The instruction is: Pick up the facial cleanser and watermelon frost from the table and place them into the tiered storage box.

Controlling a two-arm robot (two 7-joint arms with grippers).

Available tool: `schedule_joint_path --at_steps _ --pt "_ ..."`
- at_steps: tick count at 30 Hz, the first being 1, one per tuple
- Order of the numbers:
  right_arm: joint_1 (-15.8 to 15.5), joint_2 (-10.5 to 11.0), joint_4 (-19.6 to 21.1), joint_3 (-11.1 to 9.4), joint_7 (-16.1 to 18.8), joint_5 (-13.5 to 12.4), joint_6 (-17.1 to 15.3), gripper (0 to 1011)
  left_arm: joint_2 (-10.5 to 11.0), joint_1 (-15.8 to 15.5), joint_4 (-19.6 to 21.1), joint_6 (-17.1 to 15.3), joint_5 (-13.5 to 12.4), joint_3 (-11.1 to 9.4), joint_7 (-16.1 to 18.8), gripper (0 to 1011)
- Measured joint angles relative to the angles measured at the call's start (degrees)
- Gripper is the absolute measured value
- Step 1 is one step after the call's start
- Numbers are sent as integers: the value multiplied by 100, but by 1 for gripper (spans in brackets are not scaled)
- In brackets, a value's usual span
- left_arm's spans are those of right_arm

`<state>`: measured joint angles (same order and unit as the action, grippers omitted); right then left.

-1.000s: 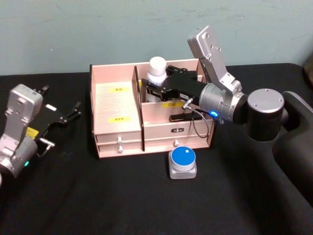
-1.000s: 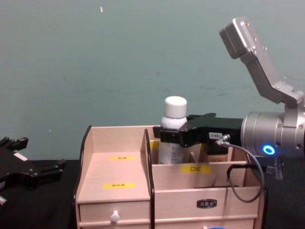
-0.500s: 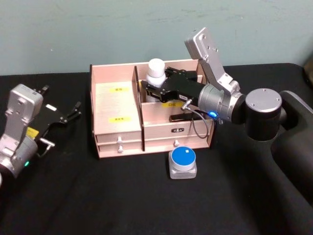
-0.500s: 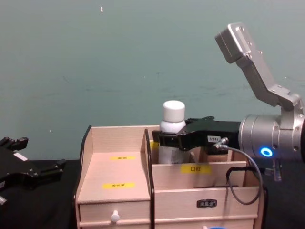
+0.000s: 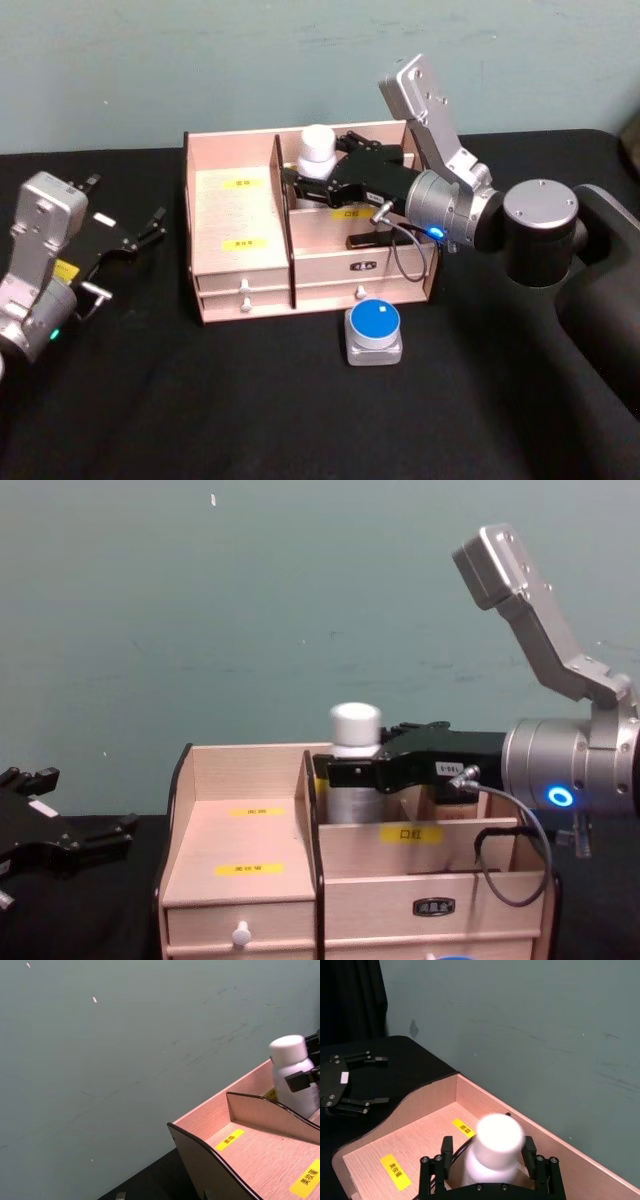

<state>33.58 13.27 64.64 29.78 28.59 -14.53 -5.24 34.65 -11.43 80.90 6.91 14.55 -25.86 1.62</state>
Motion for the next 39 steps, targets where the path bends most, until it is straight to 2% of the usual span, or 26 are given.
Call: schedule_joint_path --at_steps 2,7,11,15,16,17,21,24,27,30,32,39 --pt "-1 13 24 -2 41 -21 -22 898 0 0 0 0 0 0 0 1010" --pt "9 57 80 2 88 -44 -104 1003 0 0 0 0 0 0 0 1010" --pt "-7 144 247 16 86 -43 -253 1000 0 0 0 0 0 0 0 1010" --pt "-117 326 666 22 38 -33 -575 1000 0 0 0 0 0 0 0 1009" --pt "-183 414 880 17 19 -35 -722 1000 0 0 0 0 0 0 0 1009" --pt "-183 414 880 17 19 -35 -722 1000 0 0 0 0 0 0 0 1010" --pt "-416 678 1513 -46 -27 -105 -1132 1000 0 0 0 0 0 0 0 1010" --pt "-704 983 2157 -139 -49 -241 -1546 1000 0 0 0 0 0 0 0 1009" --pt "-972 1248 2641 -223 -81 -368 -1816 1000 0 0 0 0 0 0 0 1010" --pt "-1188 1437 2956 -292 -126 -455 -1977 1000 0 0 0 0 0 0 0 1010" --pt "-1467 1643 3284 -366 -194 -565 -2140 1000 0 0 0 0 0 0 0 1009" --pt "-2018 1996 3750 -463 -321 -759 -2346 1000 0 0 0 0 0 0 0 1010"
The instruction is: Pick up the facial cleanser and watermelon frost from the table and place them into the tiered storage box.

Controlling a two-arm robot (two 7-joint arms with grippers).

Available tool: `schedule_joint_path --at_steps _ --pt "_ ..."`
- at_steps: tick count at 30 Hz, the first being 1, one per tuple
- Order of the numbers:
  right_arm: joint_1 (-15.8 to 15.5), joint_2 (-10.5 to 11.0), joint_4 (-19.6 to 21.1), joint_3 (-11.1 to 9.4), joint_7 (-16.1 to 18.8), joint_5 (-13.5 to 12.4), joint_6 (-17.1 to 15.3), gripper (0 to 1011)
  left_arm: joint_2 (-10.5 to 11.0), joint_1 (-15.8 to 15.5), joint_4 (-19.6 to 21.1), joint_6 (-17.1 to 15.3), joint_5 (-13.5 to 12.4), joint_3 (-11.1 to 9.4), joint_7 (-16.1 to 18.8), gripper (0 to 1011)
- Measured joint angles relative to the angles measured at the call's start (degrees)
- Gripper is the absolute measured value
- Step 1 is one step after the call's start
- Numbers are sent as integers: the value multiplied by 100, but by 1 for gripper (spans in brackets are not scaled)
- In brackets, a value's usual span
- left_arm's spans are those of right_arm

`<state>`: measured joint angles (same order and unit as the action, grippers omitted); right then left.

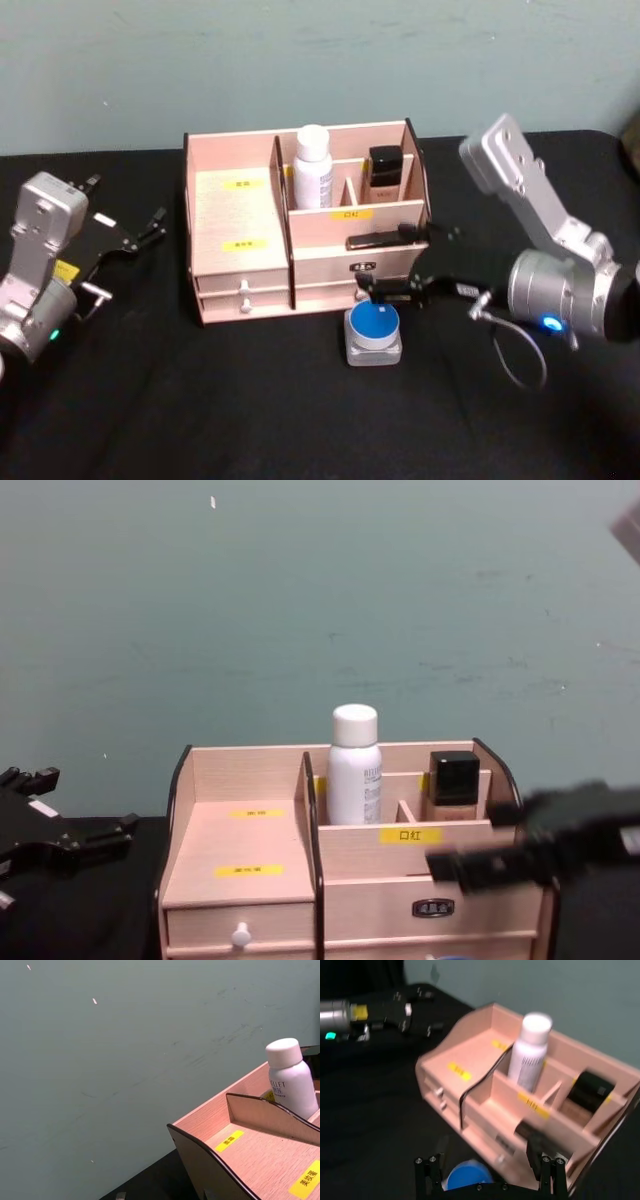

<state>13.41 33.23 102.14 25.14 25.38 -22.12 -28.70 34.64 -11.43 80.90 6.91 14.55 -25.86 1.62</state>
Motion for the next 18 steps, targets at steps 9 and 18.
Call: schedule_joint_path --at_steps 9,18 --pt "-508 282 236 47 -120 -177 -329 1000 0 0 0 0 0 0 0 1009" --pt "-592 357 229 160 -175 -159 -419 1000 0 0 0 0 0 0 0 1010"
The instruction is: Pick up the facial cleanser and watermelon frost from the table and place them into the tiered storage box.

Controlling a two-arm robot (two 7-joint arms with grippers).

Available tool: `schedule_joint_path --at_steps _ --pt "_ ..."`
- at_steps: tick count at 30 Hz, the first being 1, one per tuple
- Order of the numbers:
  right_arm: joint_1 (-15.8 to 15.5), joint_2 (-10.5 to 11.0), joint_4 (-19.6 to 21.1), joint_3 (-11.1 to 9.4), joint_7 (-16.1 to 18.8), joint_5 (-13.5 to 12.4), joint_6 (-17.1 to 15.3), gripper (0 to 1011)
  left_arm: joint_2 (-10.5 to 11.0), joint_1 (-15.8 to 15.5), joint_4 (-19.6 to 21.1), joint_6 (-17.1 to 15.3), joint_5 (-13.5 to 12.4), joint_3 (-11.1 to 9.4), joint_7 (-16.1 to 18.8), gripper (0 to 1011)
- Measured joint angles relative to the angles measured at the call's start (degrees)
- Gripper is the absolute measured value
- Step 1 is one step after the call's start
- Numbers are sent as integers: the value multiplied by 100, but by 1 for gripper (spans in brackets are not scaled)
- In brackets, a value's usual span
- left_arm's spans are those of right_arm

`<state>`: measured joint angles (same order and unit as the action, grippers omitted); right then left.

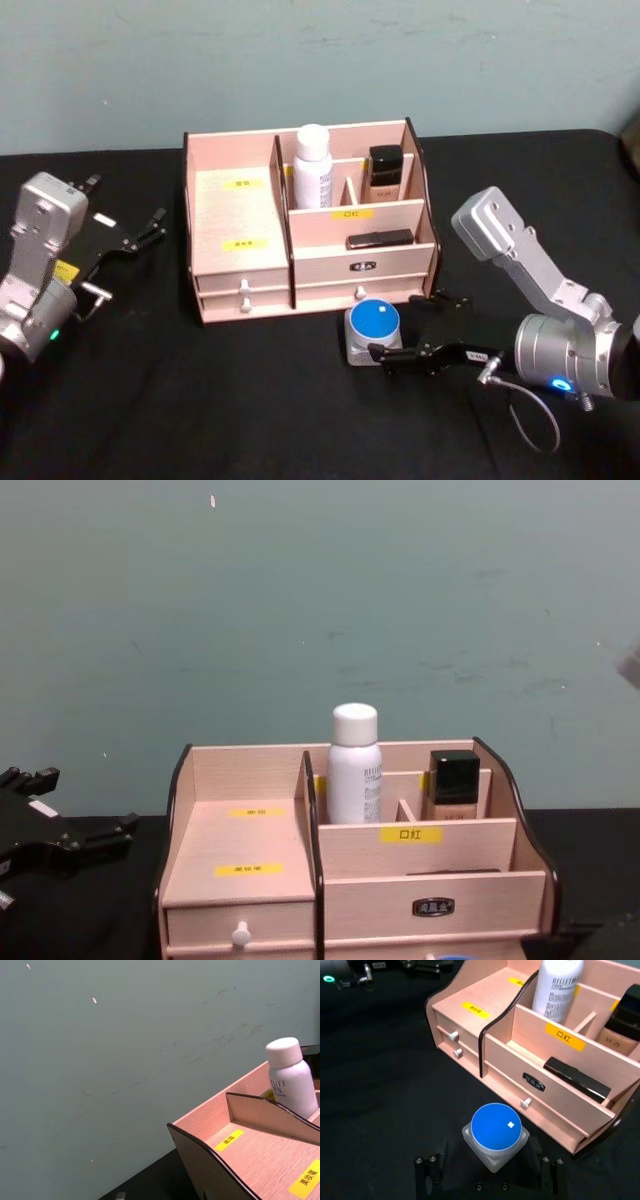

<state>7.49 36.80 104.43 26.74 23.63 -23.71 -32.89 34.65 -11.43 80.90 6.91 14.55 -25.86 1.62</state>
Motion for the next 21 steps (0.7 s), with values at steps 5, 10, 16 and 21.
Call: schedule_joint_path --at_steps 5,10,16,21 --pt "30 -4 -57 51 2 54 26 1000 0 0 0 0 0 0 0 1010" --pt "98 -41 -145 118 26 121 58 1000 0 0 0 0 0 0 0 1010" --pt "204 -117 -272 211 80 210 79 1000 0 0 0 0 0 0 0 1010" --pt "276 -174 -353 267 111 267 98 1000 0 0 0 0 0 0 0 1009"
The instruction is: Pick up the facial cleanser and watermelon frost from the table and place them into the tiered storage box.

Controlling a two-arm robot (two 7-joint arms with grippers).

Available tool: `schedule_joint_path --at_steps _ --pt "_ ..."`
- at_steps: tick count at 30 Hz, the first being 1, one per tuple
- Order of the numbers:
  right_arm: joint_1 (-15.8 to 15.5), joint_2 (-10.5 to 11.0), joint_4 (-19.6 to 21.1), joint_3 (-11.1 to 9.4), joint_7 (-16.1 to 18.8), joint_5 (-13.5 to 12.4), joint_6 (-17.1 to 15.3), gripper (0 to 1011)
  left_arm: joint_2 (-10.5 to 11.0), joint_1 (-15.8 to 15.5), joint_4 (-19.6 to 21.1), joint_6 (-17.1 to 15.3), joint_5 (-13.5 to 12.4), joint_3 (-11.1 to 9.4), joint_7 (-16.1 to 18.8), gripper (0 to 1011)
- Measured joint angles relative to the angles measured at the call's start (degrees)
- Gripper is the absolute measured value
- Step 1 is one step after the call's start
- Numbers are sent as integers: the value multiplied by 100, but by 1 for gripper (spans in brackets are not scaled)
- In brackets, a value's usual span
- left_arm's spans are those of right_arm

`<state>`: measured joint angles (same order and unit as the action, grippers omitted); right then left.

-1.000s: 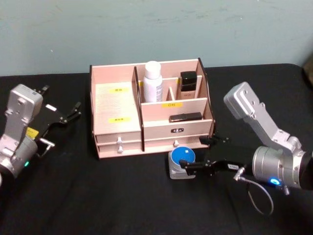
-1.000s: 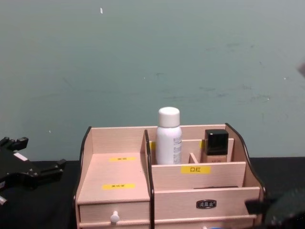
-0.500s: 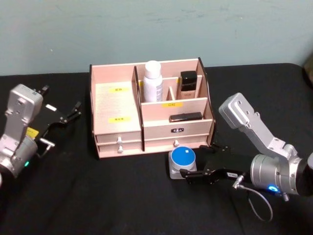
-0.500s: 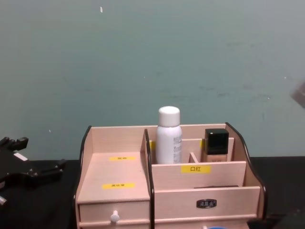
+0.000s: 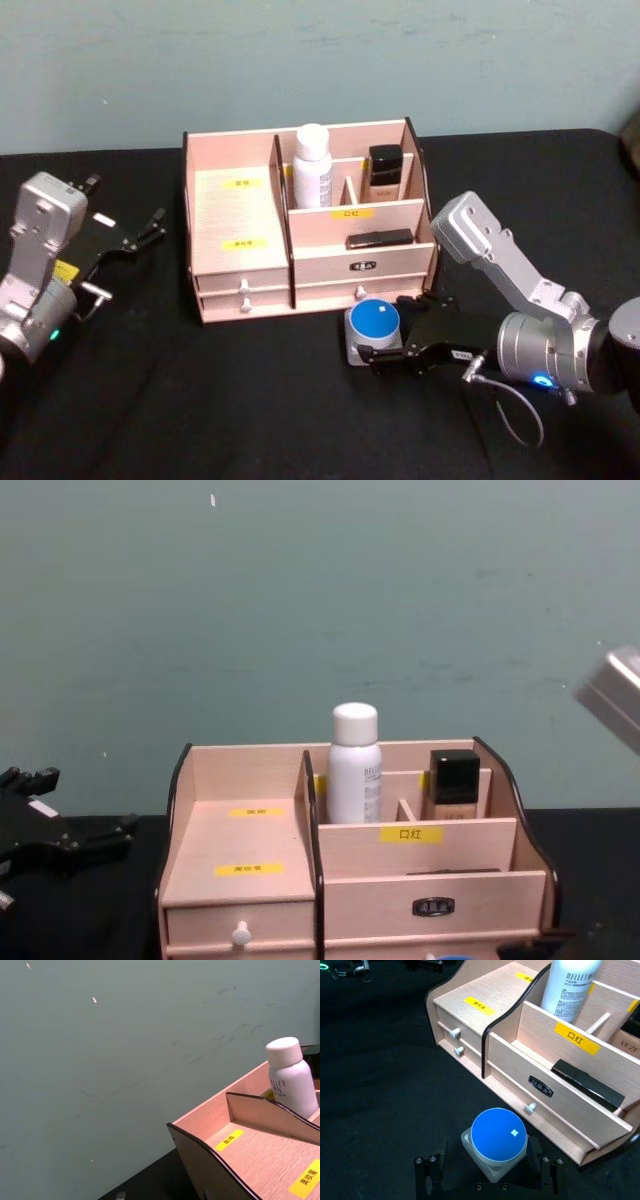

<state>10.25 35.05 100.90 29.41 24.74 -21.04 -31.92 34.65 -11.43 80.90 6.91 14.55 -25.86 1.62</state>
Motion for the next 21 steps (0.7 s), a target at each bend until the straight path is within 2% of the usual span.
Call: schedule_joint_path --at_steps 21 --pt "98 -135 -172 67 56 213 35 1000 0 0 0 0 0 0 0 1010"
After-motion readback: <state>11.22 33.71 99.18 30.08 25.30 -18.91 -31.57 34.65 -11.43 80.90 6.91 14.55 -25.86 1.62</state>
